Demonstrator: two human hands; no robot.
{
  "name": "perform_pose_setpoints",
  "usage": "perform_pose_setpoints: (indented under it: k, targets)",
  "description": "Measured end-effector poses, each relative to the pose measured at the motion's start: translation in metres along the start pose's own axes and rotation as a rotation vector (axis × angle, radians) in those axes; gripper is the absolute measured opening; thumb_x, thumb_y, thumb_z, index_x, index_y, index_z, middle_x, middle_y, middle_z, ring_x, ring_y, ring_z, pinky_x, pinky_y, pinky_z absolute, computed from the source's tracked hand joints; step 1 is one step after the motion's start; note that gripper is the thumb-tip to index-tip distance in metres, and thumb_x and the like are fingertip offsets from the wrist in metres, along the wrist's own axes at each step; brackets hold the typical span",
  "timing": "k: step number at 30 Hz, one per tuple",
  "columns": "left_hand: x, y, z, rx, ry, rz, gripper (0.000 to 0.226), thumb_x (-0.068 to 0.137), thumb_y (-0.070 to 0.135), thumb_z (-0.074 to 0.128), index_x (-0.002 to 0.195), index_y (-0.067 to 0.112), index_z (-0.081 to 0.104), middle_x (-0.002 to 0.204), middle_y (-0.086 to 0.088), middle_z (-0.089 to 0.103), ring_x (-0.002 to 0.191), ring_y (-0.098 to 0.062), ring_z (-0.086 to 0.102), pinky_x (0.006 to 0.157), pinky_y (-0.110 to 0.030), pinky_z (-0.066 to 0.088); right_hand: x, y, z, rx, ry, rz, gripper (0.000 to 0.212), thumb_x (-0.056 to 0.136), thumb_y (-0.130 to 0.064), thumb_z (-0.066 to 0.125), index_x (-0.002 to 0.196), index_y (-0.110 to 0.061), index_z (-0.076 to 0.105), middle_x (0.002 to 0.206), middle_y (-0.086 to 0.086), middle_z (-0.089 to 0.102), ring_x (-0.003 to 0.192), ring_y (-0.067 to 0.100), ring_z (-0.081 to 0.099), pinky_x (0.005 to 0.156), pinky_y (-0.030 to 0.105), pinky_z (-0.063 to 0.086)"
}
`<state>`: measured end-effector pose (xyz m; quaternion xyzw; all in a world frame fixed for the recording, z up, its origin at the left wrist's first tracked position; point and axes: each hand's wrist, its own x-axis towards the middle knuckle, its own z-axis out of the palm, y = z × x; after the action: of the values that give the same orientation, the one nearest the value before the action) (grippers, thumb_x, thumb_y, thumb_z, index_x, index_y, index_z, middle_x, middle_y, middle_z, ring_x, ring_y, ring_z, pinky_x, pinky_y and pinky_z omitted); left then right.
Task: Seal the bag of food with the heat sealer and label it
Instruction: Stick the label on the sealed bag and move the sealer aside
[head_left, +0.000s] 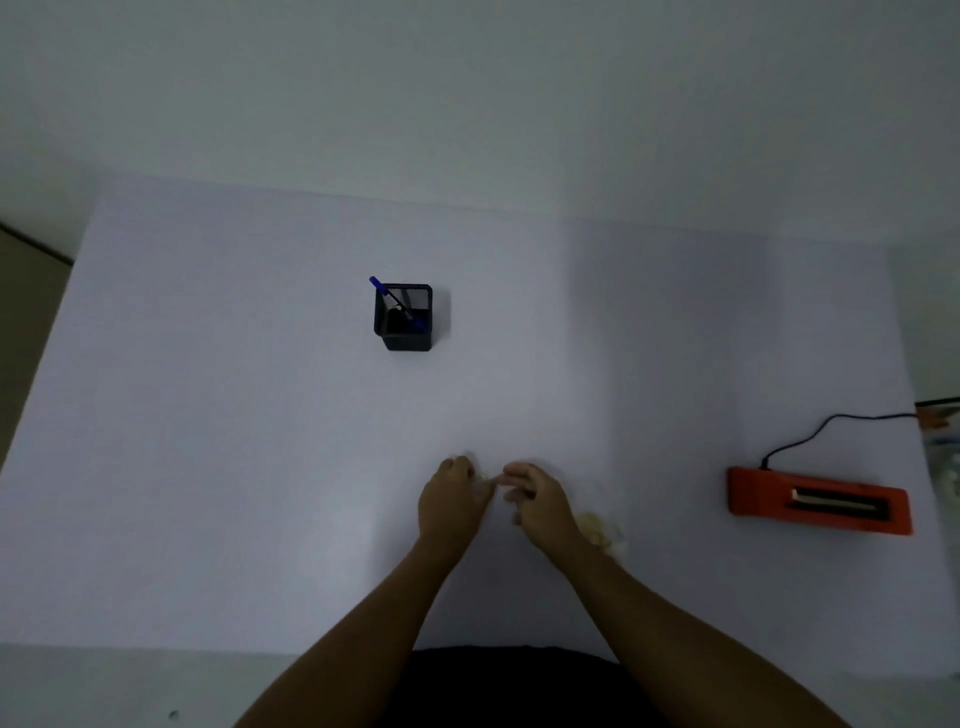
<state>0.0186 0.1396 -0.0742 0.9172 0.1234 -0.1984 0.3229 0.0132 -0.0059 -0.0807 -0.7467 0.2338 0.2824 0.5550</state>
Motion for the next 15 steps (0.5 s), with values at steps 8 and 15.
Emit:
perform_pose_setpoints:
  k: [8,15]
  targets:
    - [0.003,0.005,0.002,0.093,0.015,-0.013,0.021,0.092,0.033,0.056,0.093,0.012,0.058,0.094,-0.005,0.063,0.078,-0.02,0.061,0.066,-0.032,0.052,0.003,0.006,0.007,-0.011,-0.033,-0.048,0.046,0.09,0.02,0.037,0.128,0.0,0.054,0.125,0.014,0.065,0.096,0.008,0.062,0.062,0.009,0.047]
    - [0.007,0.004,0.004,0.149,0.011,0.031,0.022,0.093,0.034,0.053,0.092,0.012,0.056,0.092,-0.006,0.064,0.074,-0.02,0.061,0.06,-0.028,0.047,0.006,0.006,0.011,0.008,-0.018,-0.035,0.048,0.088,0.02,0.037,0.13,-0.001,0.05,0.127,0.018,0.064,0.091,0.007,0.06,0.055,0.007,0.045]
